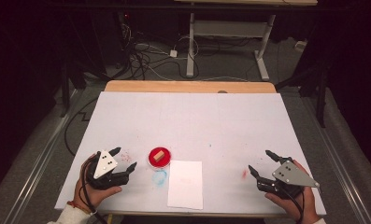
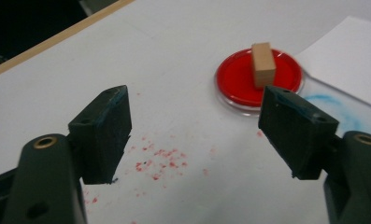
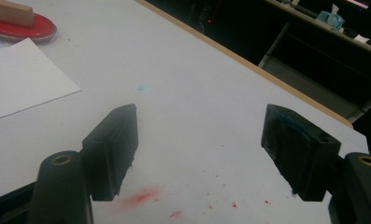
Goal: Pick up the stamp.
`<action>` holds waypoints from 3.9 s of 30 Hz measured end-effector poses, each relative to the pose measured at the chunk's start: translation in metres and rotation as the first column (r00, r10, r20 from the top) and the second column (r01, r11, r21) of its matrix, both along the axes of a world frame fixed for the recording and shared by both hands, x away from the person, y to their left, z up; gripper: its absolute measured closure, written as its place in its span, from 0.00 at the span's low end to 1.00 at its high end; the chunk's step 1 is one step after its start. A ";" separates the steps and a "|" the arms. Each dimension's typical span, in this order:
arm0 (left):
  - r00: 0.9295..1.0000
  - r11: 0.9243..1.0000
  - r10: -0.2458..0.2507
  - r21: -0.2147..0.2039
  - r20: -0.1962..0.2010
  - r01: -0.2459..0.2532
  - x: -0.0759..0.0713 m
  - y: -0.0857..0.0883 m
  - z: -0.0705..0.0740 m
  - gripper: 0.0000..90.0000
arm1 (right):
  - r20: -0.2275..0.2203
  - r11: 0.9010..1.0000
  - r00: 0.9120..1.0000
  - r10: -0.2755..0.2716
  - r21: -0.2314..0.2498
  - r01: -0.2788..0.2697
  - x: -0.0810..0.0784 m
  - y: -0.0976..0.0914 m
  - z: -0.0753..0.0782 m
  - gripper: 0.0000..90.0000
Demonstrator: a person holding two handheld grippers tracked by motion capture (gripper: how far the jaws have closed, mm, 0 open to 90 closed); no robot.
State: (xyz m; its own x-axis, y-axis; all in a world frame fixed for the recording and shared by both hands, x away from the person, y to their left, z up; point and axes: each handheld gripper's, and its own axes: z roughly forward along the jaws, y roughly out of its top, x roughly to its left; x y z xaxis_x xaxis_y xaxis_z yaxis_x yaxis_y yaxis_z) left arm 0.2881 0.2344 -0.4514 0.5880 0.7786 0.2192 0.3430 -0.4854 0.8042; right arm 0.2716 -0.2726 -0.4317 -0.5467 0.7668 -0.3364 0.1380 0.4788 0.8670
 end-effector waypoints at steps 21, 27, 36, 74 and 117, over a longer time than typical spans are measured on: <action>0.996 1.000 -0.007 0.017 -0.091 0.009 0.007 -0.001 0.018 0.28 | -0.014 1.000 1.000 0.001 -0.026 -0.001 0.000 0.005 -0.003 0.31; 0.989 0.999 -0.007 0.035 -0.147 0.013 0.017 -0.010 0.035 0.29 | -0.023 0.999 1.000 -0.001 -0.033 0.000 0.001 0.006 -0.004 0.31; 0.971 0.998 -0.032 0.036 -0.238 0.042 0.036 -0.029 0.044 0.31 | -0.027 0.999 1.000 -0.002 -0.039 0.001 0.001 0.006 -0.005 0.31; 0.852 0.970 -0.092 0.148 -0.515 0.194 0.092 -0.103 0.015 0.81 | -0.045 0.998 0.999 0.000 -0.068 -0.003 0.002 0.006 -0.009 0.31; 0.895 0.973 -0.136 0.113 -0.424 0.201 0.077 -0.087 0.051 0.82 | -0.046 0.997 0.999 0.010 -0.074 -0.013 0.002 0.007 -0.009 0.31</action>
